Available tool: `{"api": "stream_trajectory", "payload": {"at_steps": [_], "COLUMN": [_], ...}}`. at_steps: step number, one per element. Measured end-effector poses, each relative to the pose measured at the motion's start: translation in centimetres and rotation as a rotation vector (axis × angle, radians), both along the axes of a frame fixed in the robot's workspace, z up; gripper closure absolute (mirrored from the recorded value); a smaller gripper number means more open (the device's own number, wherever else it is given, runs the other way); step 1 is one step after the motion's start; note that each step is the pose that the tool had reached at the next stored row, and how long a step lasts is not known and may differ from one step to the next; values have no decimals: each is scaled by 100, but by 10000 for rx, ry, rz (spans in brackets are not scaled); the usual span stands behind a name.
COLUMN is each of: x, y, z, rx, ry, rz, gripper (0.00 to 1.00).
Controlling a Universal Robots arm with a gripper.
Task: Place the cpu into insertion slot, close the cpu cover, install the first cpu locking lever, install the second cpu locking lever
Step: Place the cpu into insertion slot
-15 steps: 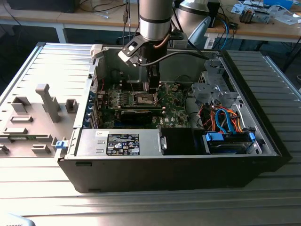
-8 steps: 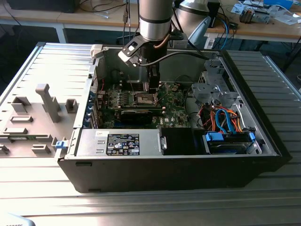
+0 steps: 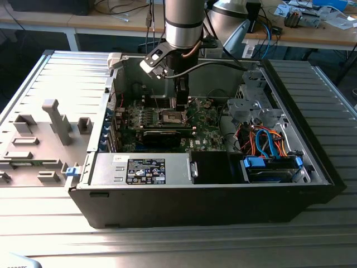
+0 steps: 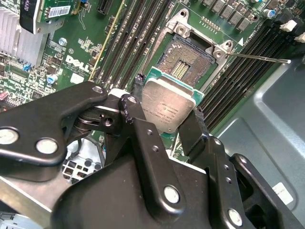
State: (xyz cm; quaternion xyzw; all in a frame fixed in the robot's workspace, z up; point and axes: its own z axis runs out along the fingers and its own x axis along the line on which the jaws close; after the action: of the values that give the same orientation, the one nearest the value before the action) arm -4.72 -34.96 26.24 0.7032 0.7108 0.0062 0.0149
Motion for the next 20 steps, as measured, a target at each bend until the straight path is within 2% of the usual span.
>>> {"api": "stream_trajectory", "payload": {"at_steps": [6,10,13,20], "x": [-4,-8,-9,-11], "y": [0,8,9,8], "z": [-3,-27,-29,-31], "rx": [0,-7,25,11], "ry": [0,0,-2,0], "rz": [0,0,-1,0], "gripper": [45,45,45,45]}}
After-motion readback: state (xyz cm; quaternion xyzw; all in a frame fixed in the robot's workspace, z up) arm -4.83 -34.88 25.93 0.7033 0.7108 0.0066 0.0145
